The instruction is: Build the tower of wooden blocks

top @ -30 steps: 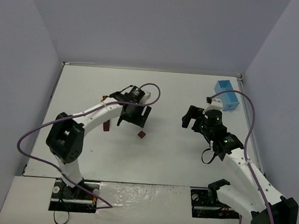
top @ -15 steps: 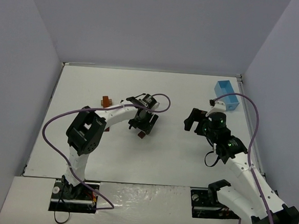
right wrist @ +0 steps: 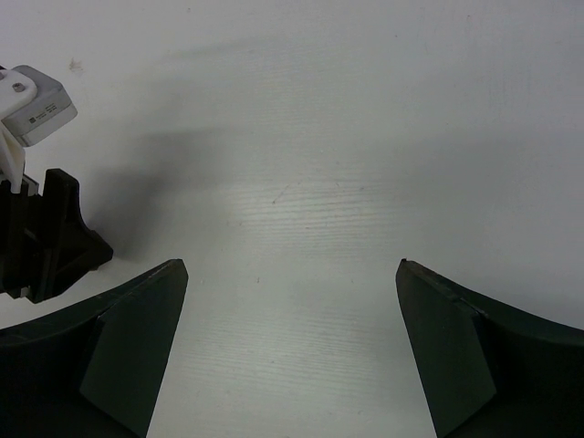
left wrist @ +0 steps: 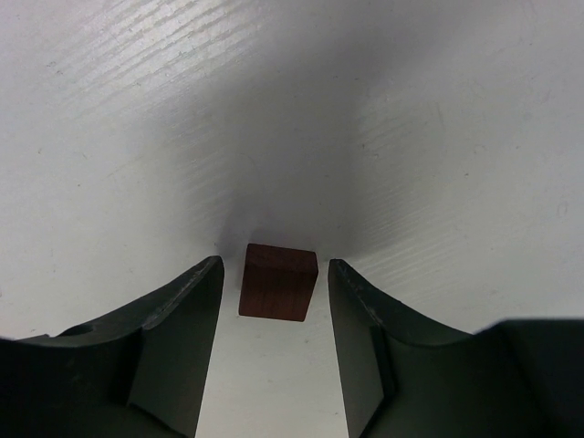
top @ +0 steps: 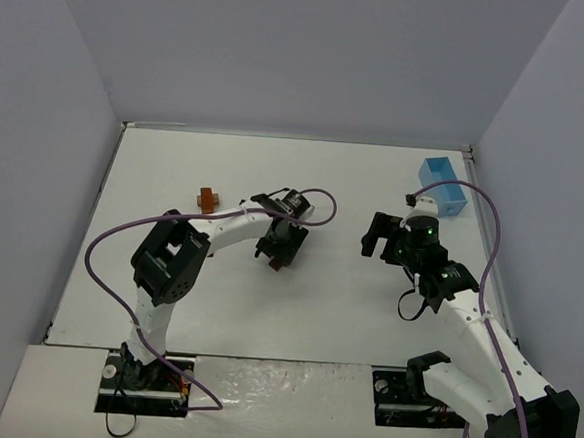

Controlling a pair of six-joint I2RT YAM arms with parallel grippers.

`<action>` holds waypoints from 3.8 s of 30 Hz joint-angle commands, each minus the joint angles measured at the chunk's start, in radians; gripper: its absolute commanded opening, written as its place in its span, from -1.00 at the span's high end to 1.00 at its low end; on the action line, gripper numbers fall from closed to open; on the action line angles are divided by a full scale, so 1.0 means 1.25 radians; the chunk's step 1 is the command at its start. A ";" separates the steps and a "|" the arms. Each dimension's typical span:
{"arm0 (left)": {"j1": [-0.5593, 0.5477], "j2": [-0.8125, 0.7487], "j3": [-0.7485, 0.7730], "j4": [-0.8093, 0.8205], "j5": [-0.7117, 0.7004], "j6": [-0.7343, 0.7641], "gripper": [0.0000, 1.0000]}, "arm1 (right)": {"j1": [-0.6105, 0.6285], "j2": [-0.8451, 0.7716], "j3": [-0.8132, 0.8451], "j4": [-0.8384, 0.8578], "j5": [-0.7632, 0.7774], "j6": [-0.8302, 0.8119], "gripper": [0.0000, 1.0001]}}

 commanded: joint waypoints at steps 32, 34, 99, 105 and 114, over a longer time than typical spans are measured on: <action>0.150 -0.219 0.058 -0.145 -0.109 -0.128 0.94 | -0.018 0.020 0.049 0.027 -0.064 -0.031 -0.93; 0.195 -0.218 0.059 -0.144 -0.106 -0.107 0.94 | -0.018 0.027 0.053 0.028 -0.066 -0.037 -0.93; 0.408 -0.053 0.070 -0.049 -0.122 -0.045 0.53 | -0.019 0.050 0.043 0.027 -0.089 -0.054 -0.93; 0.415 -0.044 0.077 -0.049 -0.117 -0.047 0.52 | -0.019 0.049 0.043 0.027 -0.091 -0.055 -0.93; 0.416 -0.053 0.072 -0.048 -0.101 -0.058 0.43 | -0.019 0.048 0.041 0.028 -0.089 -0.056 -0.93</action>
